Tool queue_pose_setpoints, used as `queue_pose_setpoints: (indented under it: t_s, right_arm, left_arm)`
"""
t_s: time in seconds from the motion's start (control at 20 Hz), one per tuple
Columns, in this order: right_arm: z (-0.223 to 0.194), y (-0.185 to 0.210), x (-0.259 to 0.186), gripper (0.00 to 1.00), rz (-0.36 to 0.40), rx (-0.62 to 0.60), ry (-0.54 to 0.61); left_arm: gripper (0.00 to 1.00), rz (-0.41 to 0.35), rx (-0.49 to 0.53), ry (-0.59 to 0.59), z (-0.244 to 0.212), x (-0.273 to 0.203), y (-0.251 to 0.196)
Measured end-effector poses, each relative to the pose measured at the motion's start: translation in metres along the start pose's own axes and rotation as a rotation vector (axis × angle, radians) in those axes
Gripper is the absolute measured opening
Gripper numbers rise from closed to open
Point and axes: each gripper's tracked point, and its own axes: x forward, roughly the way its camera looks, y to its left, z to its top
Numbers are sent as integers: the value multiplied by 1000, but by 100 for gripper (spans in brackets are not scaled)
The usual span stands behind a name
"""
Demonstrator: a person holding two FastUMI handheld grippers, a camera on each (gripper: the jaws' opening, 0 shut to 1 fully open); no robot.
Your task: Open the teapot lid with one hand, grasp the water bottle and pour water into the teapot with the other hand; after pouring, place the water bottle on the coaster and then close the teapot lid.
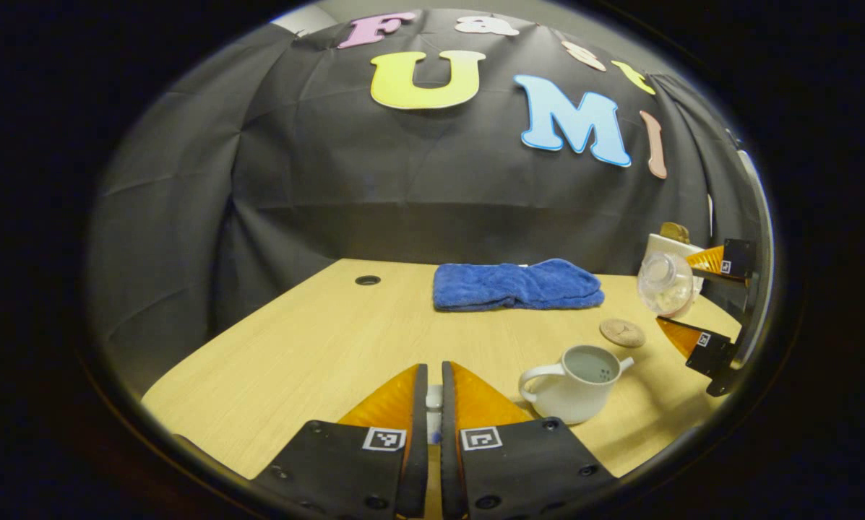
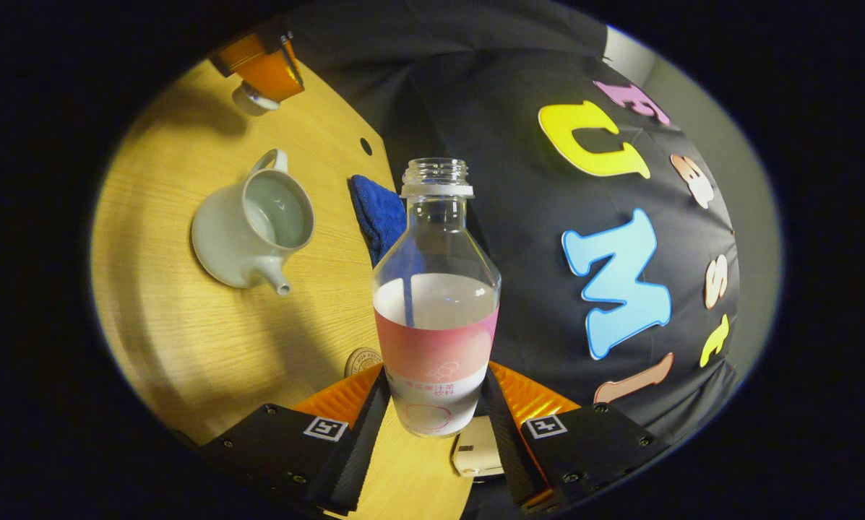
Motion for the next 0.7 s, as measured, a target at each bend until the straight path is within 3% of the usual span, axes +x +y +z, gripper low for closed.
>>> queue_pose_setpoints:
  t_s: [0.4, 0.7]
  right_arm:
    - [-9, 11, 8, 74, 33, -178, 20]
    - [4, 0, 7, 74, -31, -349, -12]
  left_arm:
    - [14, 12, -3, 7, -3, -1, 7]
    - [14, 8, -4, 17, -7, 0, 5]
